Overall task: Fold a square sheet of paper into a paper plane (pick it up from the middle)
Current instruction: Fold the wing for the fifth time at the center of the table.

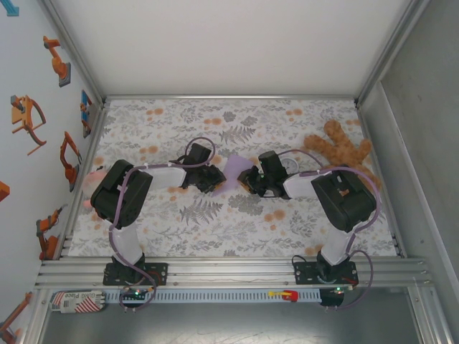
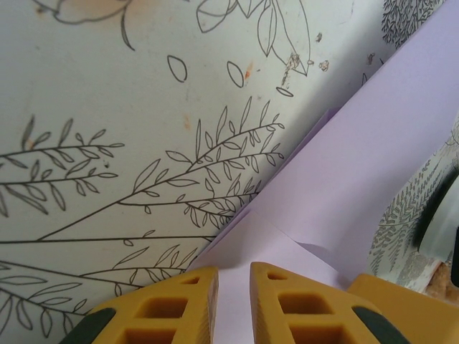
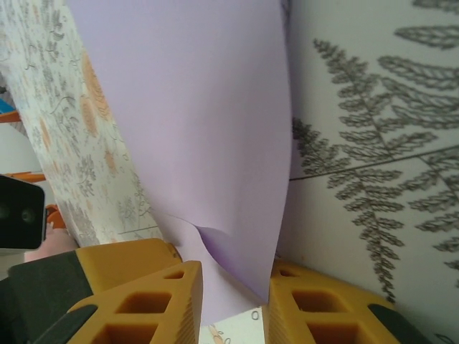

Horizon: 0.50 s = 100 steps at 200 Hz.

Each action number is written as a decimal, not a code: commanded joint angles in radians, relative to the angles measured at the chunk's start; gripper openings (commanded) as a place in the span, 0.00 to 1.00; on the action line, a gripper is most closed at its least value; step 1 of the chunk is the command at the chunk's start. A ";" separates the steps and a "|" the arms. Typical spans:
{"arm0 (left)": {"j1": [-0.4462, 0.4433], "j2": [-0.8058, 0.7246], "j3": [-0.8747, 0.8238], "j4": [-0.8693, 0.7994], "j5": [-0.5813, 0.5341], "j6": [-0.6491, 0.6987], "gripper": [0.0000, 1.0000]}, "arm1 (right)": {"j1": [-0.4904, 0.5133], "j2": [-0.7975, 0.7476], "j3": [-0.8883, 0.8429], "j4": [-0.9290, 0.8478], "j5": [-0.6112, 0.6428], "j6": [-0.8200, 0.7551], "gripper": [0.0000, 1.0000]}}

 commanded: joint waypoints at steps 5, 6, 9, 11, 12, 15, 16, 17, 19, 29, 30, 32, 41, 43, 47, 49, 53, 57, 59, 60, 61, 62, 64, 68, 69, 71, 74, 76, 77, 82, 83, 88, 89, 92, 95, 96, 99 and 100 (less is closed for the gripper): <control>-0.005 0.024 -0.046 -0.123 -0.005 -0.011 0.22 | 0.000 0.001 -0.014 0.076 0.019 0.015 0.27; -0.005 0.025 -0.046 -0.123 -0.005 -0.010 0.22 | 0.000 0.001 -0.015 0.078 0.019 0.016 0.27; -0.005 0.025 -0.045 -0.124 -0.005 -0.010 0.22 | -0.001 0.002 -0.017 0.080 0.019 0.017 0.27; -0.005 0.023 -0.045 -0.124 -0.004 -0.009 0.22 | -0.001 0.001 -0.018 0.084 0.021 0.016 0.27; -0.004 0.023 -0.045 -0.124 -0.005 -0.009 0.22 | -0.001 0.001 -0.018 0.084 0.021 0.016 0.27; -0.005 0.022 -0.045 -0.124 -0.005 -0.009 0.22 | -0.002 0.000 -0.020 0.087 0.022 0.016 0.27; -0.005 0.023 -0.046 -0.125 -0.006 -0.009 0.22 | -0.003 0.000 -0.020 0.089 0.021 0.016 0.26; -0.005 0.022 -0.045 -0.124 -0.005 -0.008 0.22 | -0.004 0.000 -0.020 0.089 0.021 0.016 0.26; -0.005 0.022 -0.046 -0.125 -0.005 -0.008 0.22 | -0.003 0.000 -0.020 0.090 0.020 0.016 0.26; -0.004 0.020 -0.045 -0.125 -0.005 -0.007 0.22 | -0.004 0.003 -0.019 0.091 0.016 0.016 0.22; -0.005 0.020 -0.046 -0.125 -0.005 -0.006 0.22 | -0.004 0.003 -0.019 0.091 0.016 0.016 0.21; -0.005 0.019 -0.044 -0.125 -0.006 -0.006 0.22 | -0.004 0.004 -0.019 0.093 0.015 0.016 0.21; -0.004 0.014 -0.042 -0.124 -0.005 -0.001 0.22 | -0.006 0.006 -0.019 0.094 0.013 0.018 0.17; -0.004 0.013 -0.042 -0.125 -0.004 0.001 0.22 | -0.006 0.005 -0.019 0.094 0.014 0.019 0.17; -0.005 0.009 -0.040 -0.124 -0.007 0.005 0.23 | -0.006 0.005 -0.019 0.094 0.015 0.019 0.16; -0.004 0.007 -0.040 -0.125 -0.007 0.008 0.23 | -0.006 0.006 -0.019 0.094 0.015 0.018 0.15; -0.005 0.003 -0.038 -0.124 -0.006 0.015 0.23 | -0.006 0.006 -0.019 0.092 0.015 0.019 0.14; -0.005 -0.001 -0.033 -0.124 -0.007 0.024 0.23 | -0.006 0.006 -0.019 0.093 0.015 0.021 0.12; -0.005 -0.004 -0.032 -0.125 -0.006 0.029 0.24 | -0.006 0.005 -0.018 0.092 0.016 0.021 0.11; -0.004 -0.005 -0.031 -0.125 -0.007 0.032 0.24 | -0.006 0.004 -0.018 0.092 0.016 0.021 0.11; -0.004 -0.008 -0.029 -0.126 -0.007 0.035 0.24 | -0.006 0.004 -0.019 0.091 0.015 0.021 0.11; -0.005 -0.008 -0.027 -0.126 -0.007 0.037 0.24 | -0.006 0.004 -0.019 0.090 0.016 0.021 0.10; -0.005 -0.011 -0.025 -0.129 -0.008 0.042 0.24 | -0.006 0.004 -0.019 0.090 0.016 0.021 0.09; -0.005 -0.017 -0.019 -0.133 -0.010 0.051 0.25 | -0.006 0.004 -0.017 0.088 0.016 0.021 0.08; -0.005 -0.019 -0.018 -0.134 -0.011 0.054 0.25 | -0.007 0.004 -0.017 0.087 0.016 0.020 0.08; -0.005 -0.021 -0.016 -0.136 -0.012 0.057 0.25 | -0.007 0.003 -0.017 0.085 0.016 0.020 0.07; -0.005 -0.026 -0.012 -0.141 -0.015 0.064 0.26 | -0.007 0.002 -0.017 0.082 0.016 0.021 0.06; -0.004 -0.028 -0.008 -0.140 -0.016 0.070 0.26 | -0.007 0.002 -0.017 0.080 0.016 0.021 0.06; -0.005 -0.030 -0.007 -0.140 -0.016 0.072 0.26 | -0.007 0.002 -0.017 0.079 0.017 0.021 0.06; -0.005 -0.039 -0.001 -0.141 -0.019 0.086 0.27 | -0.007 0.001 -0.016 0.076 0.017 0.021 0.04; -0.005 -0.041 0.000 -0.141 -0.020 0.089 0.27 | -0.007 0.001 -0.015 0.075 0.017 0.021 0.04; -0.004 -0.050 0.006 -0.142 -0.023 0.105 0.28 | -0.007 -0.002 -0.014 0.073 0.016 0.020 0.03; -0.006 -0.052 0.006 -0.142 -0.024 0.108 0.28 | -0.007 -0.002 -0.014 0.073 0.016 0.020 0.03; -0.006 -0.059 0.009 -0.142 -0.026 0.118 0.28 | -0.007 -0.003 -0.013 0.072 0.016 0.021 0.02; -0.007 -0.064 0.011 -0.140 -0.027 0.128 0.28 | -0.007 -0.005 -0.014 0.071 0.016 0.021 0.01; -0.007 -0.065 0.012 -0.139 -0.027 0.132 0.29 | -0.007 -0.005 -0.014 0.071 0.016 0.021 0.01; -0.008 -0.073 0.013 -0.138 -0.029 0.143 0.29 | -0.008 -0.008 -0.013 0.070 0.017 0.021 0.01; -0.008 -0.075 0.014 -0.137 -0.030 0.147 0.29 | -0.008 -0.007 -0.014 0.070 0.017 0.021 0.01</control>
